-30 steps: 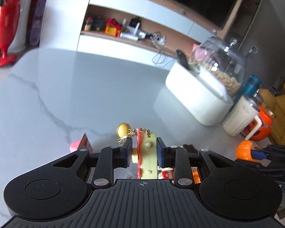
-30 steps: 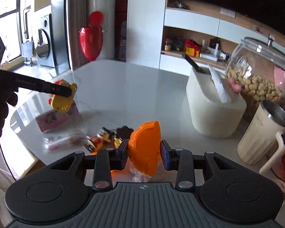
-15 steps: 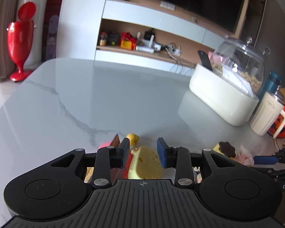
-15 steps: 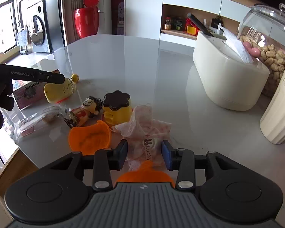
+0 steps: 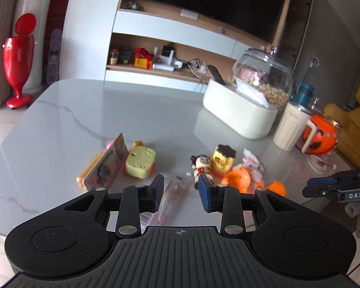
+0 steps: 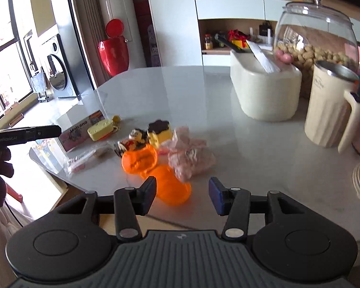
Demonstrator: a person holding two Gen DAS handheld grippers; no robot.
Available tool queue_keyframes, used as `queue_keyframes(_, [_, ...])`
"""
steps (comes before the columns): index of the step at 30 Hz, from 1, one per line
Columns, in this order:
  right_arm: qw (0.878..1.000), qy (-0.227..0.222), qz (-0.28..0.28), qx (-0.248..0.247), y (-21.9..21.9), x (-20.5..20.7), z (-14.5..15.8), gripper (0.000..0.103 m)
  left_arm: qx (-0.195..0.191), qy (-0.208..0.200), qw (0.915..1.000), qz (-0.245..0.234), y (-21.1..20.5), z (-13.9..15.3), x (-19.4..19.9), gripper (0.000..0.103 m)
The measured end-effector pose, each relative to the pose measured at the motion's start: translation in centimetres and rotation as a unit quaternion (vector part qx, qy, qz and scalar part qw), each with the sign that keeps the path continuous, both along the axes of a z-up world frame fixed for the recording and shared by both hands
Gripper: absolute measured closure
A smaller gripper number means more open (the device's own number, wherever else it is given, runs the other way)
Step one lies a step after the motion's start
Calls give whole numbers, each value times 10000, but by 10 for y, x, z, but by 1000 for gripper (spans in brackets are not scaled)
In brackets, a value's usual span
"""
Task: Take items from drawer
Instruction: 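Set the keychain and orange cup toy on the countertop, opening both grippers, then grasp the pink cat figure in the drawer with the left gripper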
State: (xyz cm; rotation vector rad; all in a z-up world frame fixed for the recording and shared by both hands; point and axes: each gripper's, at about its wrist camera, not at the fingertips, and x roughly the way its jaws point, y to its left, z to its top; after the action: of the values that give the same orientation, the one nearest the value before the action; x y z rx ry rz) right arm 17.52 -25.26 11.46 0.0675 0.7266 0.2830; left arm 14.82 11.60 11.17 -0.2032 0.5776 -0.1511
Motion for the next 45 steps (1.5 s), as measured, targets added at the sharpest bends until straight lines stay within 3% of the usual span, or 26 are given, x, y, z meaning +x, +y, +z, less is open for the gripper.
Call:
queue_keyframes(5, [9986, 461, -269, 35, -13, -16, -32, 55, 180, 516, 9985, 63, -12, -18, -4, 68])
queue_keyframes(8, [9957, 786, -392, 311, -18, -19, -59, 55, 343, 795, 9962, -84, -26, -28, -4, 68])
queue_keyframes(10, [9927, 1102, -441, 213, -16, -17, -74, 55, 513, 921, 9942, -191, -38, -32, -5, 68])
queue_keyframes(14, [9933, 1067, -373, 246, -18, -20, -75, 55, 838, 1181, 9883, -473, -64, -44, -3, 68])
queue_keyframes(18, [9923, 1123, -482, 216, -21, -20, -77, 55, 1290, 1445, 9778, -802, -90, -59, 0, 68])
queue_keyframes(22, [9920, 1121, -531, 227, -23, -21, -75, 55, 1480, 1715, 9671, -1162, -108, -74, 1, 68])
queue_keyframes(24, [9919, 1114, -567, 236, -25, -22, -75, 55, 1435, 1899, 9611, -1403, -114, -82, 2, 68])
queue_keyframes(28, [9910, 1138, -668, 245, -27, -20, -75, 55, 853, 2542, 9438, -1930, -120, -102, 15, 68])
queue_keyframes(33, [9903, 1133, -746, 303, -31, -21, -75, 55, 1166, 2545, 9216, -2690, -148, -125, 26, 68])
queue_keyframes(35, [9896, 1147, -781, 378, -33, -20, -74, 55, 994, 2678, 9225, -2597, -150, -135, 40, 68])
queue_keyframes(37, [9888, 1168, -829, 429, -35, -20, -74, 55, 927, 2725, 9290, -2326, -150, -144, 53, 68])
queue_keyframes(41, [9876, 1200, -893, 485, -39, -20, -75, 55, 1091, 2381, 9440, -2005, -158, -158, 70, 68])
queue_keyframes(45, [9868, 1239, -898, 528, -40, -19, -76, 55, 1164, 2673, 9412, -1708, -165, -180, 81, 68])
